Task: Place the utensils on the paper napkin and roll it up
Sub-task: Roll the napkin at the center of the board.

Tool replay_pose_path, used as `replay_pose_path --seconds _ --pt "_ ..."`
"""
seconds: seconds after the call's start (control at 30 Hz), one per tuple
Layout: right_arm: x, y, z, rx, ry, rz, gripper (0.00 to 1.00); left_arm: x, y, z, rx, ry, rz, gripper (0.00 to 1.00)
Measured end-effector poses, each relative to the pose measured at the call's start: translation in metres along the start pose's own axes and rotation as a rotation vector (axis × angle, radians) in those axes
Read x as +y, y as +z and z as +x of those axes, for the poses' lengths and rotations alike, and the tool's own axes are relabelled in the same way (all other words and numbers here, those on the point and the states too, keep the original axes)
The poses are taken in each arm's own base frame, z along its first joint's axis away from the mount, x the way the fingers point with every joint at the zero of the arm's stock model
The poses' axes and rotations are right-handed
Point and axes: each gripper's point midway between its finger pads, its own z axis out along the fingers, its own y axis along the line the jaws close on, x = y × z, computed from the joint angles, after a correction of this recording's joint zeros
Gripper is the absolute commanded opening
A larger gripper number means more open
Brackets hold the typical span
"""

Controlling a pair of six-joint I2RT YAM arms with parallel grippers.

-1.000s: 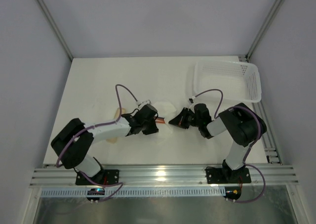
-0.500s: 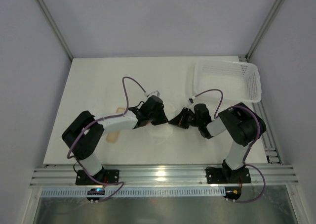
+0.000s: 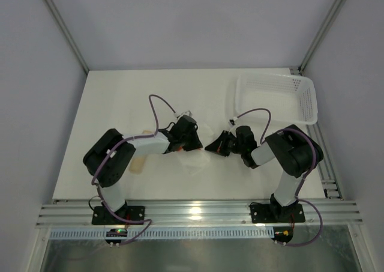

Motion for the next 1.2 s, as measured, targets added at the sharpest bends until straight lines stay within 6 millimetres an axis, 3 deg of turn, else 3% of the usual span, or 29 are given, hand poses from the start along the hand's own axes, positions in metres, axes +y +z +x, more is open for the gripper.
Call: replay_pose_path --seconds 0.43,0.9,1.2 --pt "0.000 0.000 -0.001 -0.001 -0.005 0.008 0.04 0.005 0.008 0.001 0.021 -0.022 0.005 0.00" --pt "0.022 -0.016 -0.011 -0.035 -0.069 -0.004 0.03 0.004 0.008 0.001 0.024 -0.041 0.005 0.00" --pt "-0.010 -0.022 0.022 0.028 -0.010 0.030 0.04 0.004 0.008 0.001 0.024 -0.043 0.005 0.00"
